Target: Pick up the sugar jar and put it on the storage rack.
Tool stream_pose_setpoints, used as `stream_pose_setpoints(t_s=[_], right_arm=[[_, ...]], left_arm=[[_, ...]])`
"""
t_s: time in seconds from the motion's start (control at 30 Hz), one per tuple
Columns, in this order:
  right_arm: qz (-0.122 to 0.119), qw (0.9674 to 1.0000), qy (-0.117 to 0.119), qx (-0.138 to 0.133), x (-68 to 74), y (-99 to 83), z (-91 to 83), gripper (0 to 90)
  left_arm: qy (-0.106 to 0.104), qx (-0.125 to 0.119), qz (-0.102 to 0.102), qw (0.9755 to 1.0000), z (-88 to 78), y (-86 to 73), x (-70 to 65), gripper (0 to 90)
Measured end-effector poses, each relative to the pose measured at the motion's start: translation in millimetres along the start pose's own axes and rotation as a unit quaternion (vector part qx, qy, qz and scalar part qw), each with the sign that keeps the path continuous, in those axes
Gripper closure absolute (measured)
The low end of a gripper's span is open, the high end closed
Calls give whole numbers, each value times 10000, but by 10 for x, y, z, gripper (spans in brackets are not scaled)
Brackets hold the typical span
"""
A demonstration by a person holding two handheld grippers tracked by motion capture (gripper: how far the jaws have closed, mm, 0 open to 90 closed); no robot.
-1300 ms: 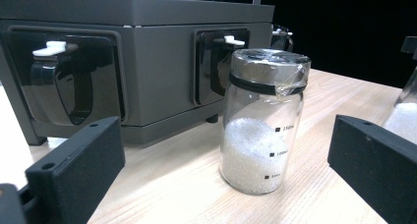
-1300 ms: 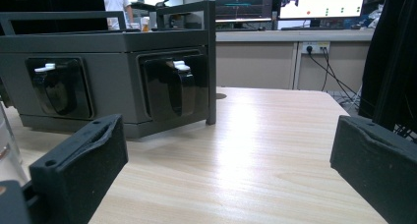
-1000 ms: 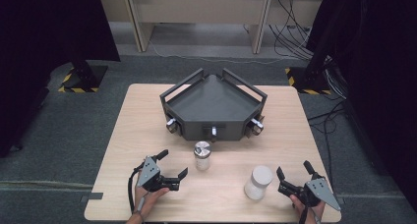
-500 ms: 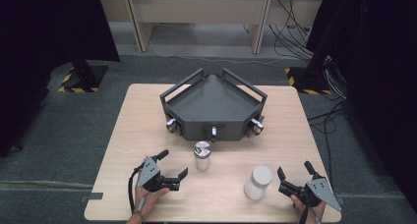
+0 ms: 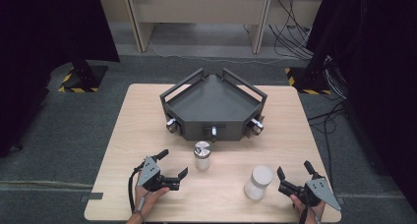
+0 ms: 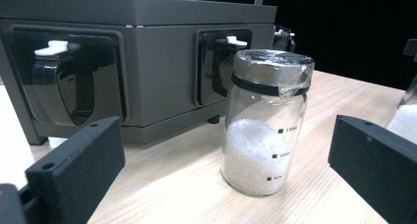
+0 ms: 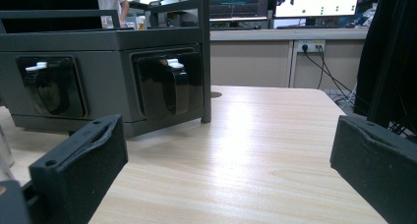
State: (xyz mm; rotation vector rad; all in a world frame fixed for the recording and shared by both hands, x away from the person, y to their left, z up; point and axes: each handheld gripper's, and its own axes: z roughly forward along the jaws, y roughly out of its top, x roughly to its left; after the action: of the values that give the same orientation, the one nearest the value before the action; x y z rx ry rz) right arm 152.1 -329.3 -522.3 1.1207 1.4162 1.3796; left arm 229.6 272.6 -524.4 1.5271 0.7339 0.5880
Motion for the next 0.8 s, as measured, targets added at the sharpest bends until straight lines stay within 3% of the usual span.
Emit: stream_pose_setpoints(t_s=[0.8], right_arm=[[46, 10000, -55, -37, 5, -5, -7, 10]], left_arm=[[-38, -17, -6, 10000, 12, -4, 6, 0]])
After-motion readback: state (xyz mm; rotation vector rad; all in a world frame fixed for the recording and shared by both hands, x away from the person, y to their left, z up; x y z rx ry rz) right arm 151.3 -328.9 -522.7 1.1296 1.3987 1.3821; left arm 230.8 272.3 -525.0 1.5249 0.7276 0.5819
